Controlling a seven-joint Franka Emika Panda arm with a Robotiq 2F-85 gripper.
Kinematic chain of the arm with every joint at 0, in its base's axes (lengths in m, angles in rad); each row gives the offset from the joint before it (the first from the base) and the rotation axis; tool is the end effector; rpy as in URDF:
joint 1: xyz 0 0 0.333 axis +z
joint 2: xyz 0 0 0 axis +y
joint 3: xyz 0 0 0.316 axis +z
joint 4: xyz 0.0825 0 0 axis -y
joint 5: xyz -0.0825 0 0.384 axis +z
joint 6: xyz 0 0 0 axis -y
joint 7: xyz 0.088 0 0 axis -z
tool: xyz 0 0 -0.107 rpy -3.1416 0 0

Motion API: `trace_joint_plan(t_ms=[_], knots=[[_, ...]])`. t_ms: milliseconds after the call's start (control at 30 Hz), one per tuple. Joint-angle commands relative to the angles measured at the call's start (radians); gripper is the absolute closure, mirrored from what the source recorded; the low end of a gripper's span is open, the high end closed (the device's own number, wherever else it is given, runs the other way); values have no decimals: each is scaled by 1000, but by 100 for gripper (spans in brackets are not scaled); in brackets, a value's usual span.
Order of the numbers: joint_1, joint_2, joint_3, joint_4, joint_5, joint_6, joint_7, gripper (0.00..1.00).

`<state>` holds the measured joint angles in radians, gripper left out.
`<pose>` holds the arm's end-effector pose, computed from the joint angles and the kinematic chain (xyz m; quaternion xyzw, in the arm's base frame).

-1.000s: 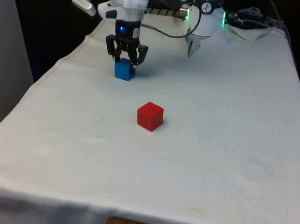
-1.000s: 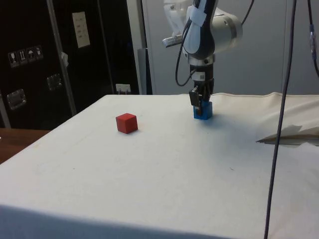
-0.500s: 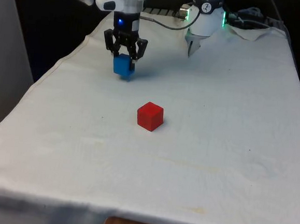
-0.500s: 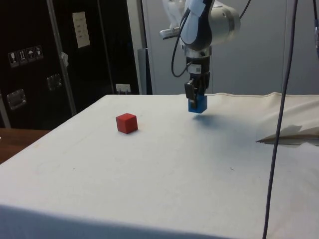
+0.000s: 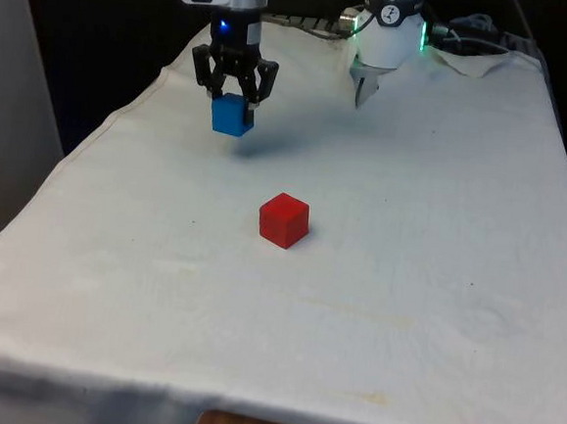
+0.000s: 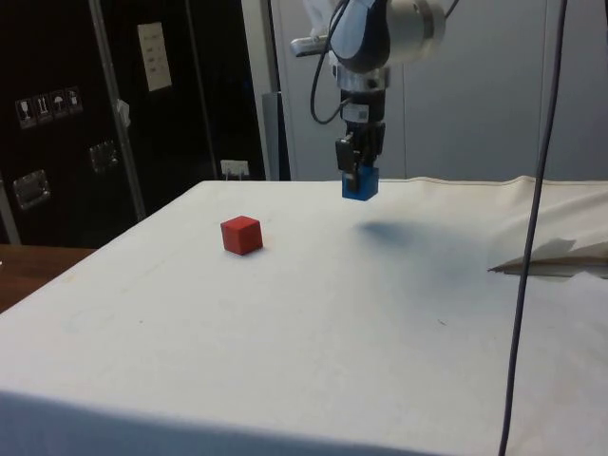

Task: Stack the two cubes.

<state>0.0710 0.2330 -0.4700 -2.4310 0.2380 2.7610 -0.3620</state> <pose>0.4575 -0.2090 0.2336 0.9910 -0.1169 0.0608 0.0253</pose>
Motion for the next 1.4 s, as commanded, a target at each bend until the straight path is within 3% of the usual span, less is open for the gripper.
trace_joint_plan(t_ms=[0,100,133,167,433,467,500,667,733,767,833,1033,1067,1100,1367], knots=[[9,2,-12,10,-22,-15,19,97],[10,-5,-11,24,-21,-35,22,97],[2,-9,0,21,0,-29,2,97],[10,-7,-11,28,-21,-42,22,97],[17,-15,-6,77,-21,-99,37,97],[10,-18,3,75,0,-93,16,97],[18,-16,-5,83,-21,-105,39,97],[26,-16,5,115,-18,-137,53,97],[27,-15,13,131,-17,-148,61,97],[21,-20,19,123,-1,-137,43,97],[29,-14,17,143,-15,-157,66,97],[31,-8,37,184,-12,-186,83,97],[25,-17,41,173,-1,-176,67,97],[31,-6,40,190,-12,-190,86,97],[34,10,62,243,-15,-221,113,97]])
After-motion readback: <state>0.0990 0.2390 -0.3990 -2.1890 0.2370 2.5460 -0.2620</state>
